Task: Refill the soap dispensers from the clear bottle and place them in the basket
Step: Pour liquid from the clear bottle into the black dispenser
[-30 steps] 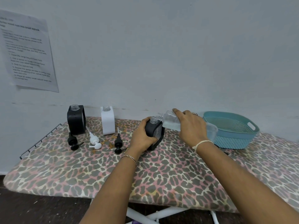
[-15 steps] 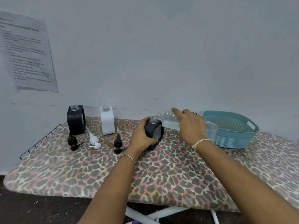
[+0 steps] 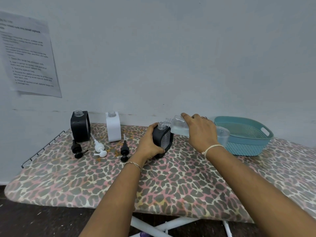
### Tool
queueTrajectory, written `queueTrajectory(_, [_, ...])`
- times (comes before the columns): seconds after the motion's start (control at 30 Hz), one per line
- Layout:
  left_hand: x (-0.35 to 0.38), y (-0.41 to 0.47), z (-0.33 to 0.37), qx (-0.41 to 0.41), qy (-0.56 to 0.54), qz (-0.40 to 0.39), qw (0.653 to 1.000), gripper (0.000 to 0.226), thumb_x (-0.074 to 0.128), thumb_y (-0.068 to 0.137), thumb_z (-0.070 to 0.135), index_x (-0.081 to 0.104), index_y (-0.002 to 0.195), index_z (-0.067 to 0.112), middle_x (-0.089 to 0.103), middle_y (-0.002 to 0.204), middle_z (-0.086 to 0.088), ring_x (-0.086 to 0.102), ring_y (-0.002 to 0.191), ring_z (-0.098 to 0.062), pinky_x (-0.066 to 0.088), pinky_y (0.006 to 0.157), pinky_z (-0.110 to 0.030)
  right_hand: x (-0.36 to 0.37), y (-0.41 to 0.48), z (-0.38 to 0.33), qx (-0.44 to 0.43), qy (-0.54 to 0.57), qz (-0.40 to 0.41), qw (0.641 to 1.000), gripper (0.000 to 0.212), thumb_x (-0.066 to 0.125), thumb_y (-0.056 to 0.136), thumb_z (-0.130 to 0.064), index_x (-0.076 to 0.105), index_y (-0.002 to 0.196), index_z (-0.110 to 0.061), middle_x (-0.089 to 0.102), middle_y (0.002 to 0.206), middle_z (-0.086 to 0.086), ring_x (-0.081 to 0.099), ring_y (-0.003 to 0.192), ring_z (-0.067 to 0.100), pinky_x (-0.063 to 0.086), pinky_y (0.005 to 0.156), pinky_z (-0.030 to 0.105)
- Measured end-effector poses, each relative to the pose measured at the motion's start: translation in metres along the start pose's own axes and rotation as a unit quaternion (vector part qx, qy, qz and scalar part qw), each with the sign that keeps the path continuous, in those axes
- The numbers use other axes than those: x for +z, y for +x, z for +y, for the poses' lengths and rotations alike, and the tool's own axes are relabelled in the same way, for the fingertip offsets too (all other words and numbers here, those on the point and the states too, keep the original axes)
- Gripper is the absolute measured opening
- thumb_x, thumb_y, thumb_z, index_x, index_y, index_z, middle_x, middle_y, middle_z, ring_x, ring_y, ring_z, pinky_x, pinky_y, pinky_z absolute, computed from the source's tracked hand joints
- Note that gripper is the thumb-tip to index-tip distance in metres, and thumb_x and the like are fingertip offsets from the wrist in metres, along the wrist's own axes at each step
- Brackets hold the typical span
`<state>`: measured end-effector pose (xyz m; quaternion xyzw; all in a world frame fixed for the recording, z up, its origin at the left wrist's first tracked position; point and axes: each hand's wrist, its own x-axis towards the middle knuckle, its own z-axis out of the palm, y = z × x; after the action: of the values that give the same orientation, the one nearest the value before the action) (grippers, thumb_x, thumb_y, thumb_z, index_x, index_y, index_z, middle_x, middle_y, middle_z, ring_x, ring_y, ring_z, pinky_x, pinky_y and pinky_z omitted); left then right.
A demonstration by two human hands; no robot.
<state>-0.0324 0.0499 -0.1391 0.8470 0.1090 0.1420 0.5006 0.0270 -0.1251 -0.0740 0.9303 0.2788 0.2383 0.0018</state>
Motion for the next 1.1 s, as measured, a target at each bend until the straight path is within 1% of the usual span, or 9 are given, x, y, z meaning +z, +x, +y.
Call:
queueTrajectory(0.2, [0.0001,0.0007,0.0005,-0.005,-0.004,-0.001,1.0,0.103,0.081,0.062,-0.004,0.027,0.142,0.032,0.043,0.118,0.007,0.053,0.102,-0.017,0.052,0.081,-0.027,-0.0007,0.0009,-0.0002,-0.004,-0.007,-0.001,1.0,0.075,0.06,0.08,-0.007,0.028,0.146,-0.026,0.057,0.111,0.006,0.059,0.095,0.025,0.035,0.069,0.03])
queueTrajectory(0.33, [0.0012,0.0013,0.0005,-0.009,-0.004,0.003,1.0,0.103,0.081,0.062,-0.004,0.027,0.142,0.032,0.044,0.117,0.008,0.053,0.1,-0.017,0.05,0.076,-0.025,-0.0009,0.0011,-0.0003,-0.004,-0.009,0.0,1.0,0.074,0.058,0.081,-0.007,0.028,0.145,-0.025,0.057,0.11,0.006,0.059,0.094,0.026,0.035,0.069,0.03])
queueTrajectory(0.43, [0.0022,0.0008,-0.0001,-0.011,-0.006,0.007,1.0,0.102,0.08,0.062,-0.005,0.028,0.141,0.033,0.045,0.116,0.007,0.054,0.1,-0.018,0.053,0.079,-0.029,-0.0012,0.0003,-0.0002,-0.003,-0.008,-0.001,1.0,0.073,0.058,0.081,-0.006,0.028,0.145,-0.025,0.057,0.111,0.006,0.059,0.095,0.026,0.035,0.069,0.031])
queueTrajectory(0.53, [0.0027,0.0004,0.0008,-0.015,-0.004,0.01,1.0,0.102,0.079,0.062,-0.005,0.028,0.141,0.033,0.046,0.116,0.007,0.056,0.098,-0.019,0.056,0.076,-0.031,-0.0016,-0.0002,0.0002,-0.003,-0.005,-0.001,1.0,0.073,0.057,0.081,-0.005,0.029,0.145,-0.025,0.056,0.112,0.007,0.059,0.096,0.027,0.034,0.069,0.031])
queueTrajectory(0.67, [0.0034,-0.0004,0.0013,-0.016,-0.013,0.013,1.0,0.101,0.078,0.061,-0.007,0.03,0.14,0.033,0.048,0.118,0.004,0.058,0.101,-0.022,0.057,0.083,-0.039,-0.0018,0.0004,0.0003,-0.004,-0.005,0.002,1.0,0.072,0.058,0.081,-0.006,0.03,0.144,-0.025,0.057,0.111,0.007,0.059,0.096,0.027,0.037,0.07,0.032])
queueTrajectory(0.8, [0.0042,-0.0007,0.0015,-0.017,-0.013,0.014,1.0,0.1,0.077,0.061,-0.007,0.03,0.14,0.033,0.048,0.119,0.004,0.059,0.101,-0.023,0.057,0.081,-0.04,-0.001,-0.0001,0.0002,-0.005,-0.004,0.001,1.0,0.071,0.057,0.081,-0.006,0.03,0.144,-0.025,0.057,0.111,0.007,0.059,0.096,0.028,0.035,0.07,0.031])
queueTrajectory(0.9, [0.0046,-0.0005,0.0009,-0.015,-0.017,0.019,1.0,0.1,0.077,0.061,-0.005,0.031,0.139,0.035,0.051,0.122,0.002,0.06,0.102,-0.024,0.057,0.082,-0.041,-0.0019,0.0008,0.0005,-0.007,-0.006,0.001,1.0,0.072,0.056,0.08,-0.005,0.03,0.144,-0.024,0.057,0.112,0.008,0.059,0.097,0.028,0.037,0.071,0.032])
queueTrajectory(1.1, [0.0043,-0.0007,0.0014,-0.011,-0.01,0.019,1.0,0.098,0.077,0.062,-0.004,0.03,0.14,0.033,0.048,0.119,0.004,0.058,0.103,-0.023,0.056,0.084,-0.038,-0.0034,0.001,-0.0002,-0.01,-0.009,-0.003,1.0,0.071,0.057,0.081,-0.004,0.031,0.143,-0.024,0.056,0.111,0.008,0.059,0.095,0.028,0.04,0.073,0.033])
